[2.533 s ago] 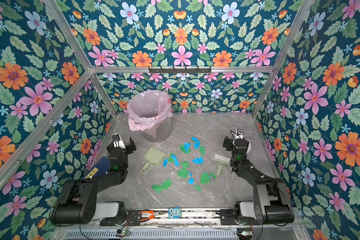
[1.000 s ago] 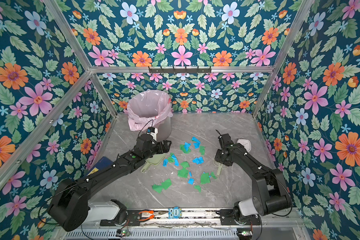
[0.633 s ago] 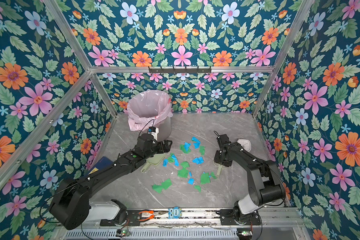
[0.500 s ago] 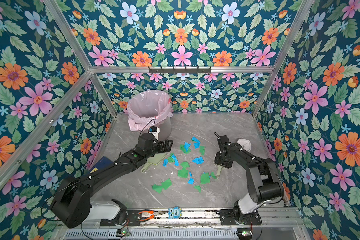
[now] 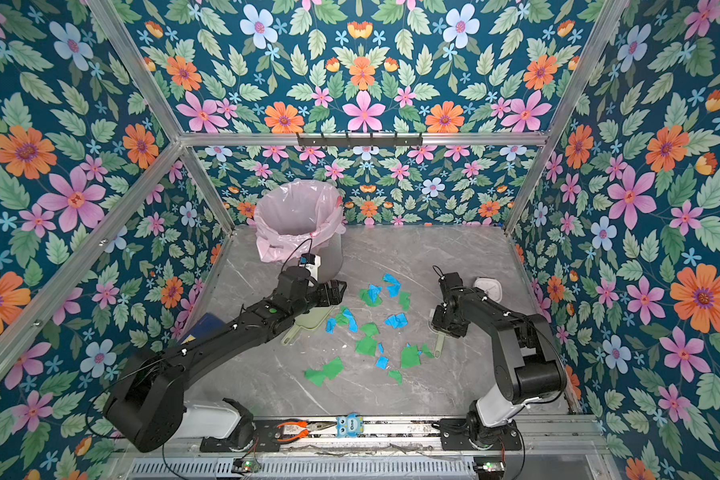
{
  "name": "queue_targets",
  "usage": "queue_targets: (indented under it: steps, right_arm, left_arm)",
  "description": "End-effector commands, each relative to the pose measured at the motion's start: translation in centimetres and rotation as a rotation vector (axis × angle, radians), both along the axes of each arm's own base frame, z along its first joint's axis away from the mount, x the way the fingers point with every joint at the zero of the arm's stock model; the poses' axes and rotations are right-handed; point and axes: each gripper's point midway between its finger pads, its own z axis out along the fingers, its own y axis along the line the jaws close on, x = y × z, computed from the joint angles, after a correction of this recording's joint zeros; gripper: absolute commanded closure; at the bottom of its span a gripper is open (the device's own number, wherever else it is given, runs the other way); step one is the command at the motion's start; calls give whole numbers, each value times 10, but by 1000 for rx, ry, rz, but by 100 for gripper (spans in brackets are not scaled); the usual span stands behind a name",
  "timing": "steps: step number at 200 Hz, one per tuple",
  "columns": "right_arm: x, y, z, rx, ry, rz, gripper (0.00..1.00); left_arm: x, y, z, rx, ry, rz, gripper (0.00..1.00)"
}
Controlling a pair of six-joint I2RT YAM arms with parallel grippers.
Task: Sweep away the paper scraps from the table
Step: 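Reach the right gripper to the green brush while the left arm advances, then close the right gripper on the green brush handle and lift it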
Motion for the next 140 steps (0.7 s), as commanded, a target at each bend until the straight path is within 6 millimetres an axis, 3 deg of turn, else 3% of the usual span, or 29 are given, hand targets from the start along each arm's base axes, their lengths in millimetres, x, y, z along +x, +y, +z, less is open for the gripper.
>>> queue_targets:
  steps: [1, 65, 140]
  right_arm:
    - [0, 3, -2, 13, 4, 13, 60]
    - [-2, 5, -10, 23, 17, 17, 64]
    - [5, 3, 1, 12, -19, 15, 76]
  left_arm:
    - [4, -2, 4, -3, -22, 1, 7]
    - [4, -1, 2, -8, -32, 5, 4]
    - [4, -11, 8, -53, -37, -10, 4]
